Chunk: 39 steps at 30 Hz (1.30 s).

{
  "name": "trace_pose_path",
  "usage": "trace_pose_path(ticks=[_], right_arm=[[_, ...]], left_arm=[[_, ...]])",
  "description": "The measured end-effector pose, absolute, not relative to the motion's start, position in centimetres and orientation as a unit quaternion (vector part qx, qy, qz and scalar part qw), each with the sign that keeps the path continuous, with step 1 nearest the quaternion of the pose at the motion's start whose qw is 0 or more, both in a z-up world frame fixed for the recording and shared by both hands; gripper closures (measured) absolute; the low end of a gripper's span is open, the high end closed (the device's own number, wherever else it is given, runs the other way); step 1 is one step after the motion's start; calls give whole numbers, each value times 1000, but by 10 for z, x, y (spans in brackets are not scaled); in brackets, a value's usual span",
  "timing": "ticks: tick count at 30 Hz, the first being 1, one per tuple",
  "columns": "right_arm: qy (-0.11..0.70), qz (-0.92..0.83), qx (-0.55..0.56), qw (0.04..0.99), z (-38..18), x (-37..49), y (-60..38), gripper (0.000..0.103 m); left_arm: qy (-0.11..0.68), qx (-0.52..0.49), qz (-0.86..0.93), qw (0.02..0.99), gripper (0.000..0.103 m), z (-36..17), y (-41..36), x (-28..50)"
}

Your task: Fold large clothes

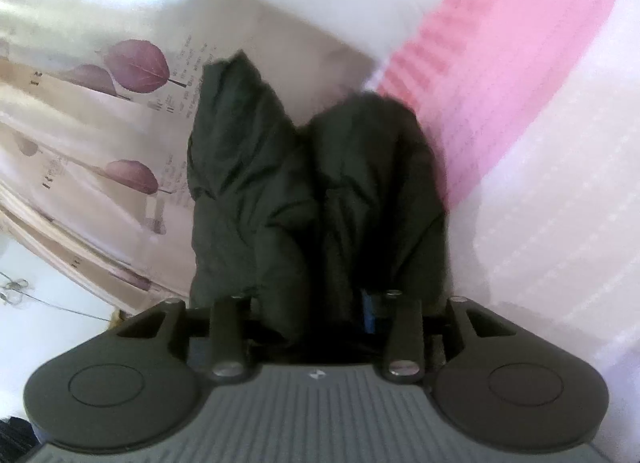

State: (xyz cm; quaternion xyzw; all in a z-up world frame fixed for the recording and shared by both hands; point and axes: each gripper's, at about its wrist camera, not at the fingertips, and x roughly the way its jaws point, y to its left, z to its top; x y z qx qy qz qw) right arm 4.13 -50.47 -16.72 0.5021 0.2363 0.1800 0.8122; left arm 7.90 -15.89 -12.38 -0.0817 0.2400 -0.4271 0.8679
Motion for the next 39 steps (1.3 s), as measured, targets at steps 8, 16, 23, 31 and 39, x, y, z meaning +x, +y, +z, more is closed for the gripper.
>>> trace_pose_path(ticks=[8,16,23,31,39], right_arm=[[156,152,286,933,-28,44,-492,60],[272,143,34,951,-5,156,-410,66],[339,134,72,928,-52,180,-425,66],[372,134,68,916,-83,203,-415,67],[399,117,0,909,-64,202,-402,65]], left_arm=[[239,-79,-431,866,24,-133,-155,77],[231,-67,-427,872,20,-135,-165,73],[228,-56,-426,874,21,-139,-171,70],[247,-67,-427,867,24,-140,-167,82],[277,-75,-430,856,24,-141,-171,93]])
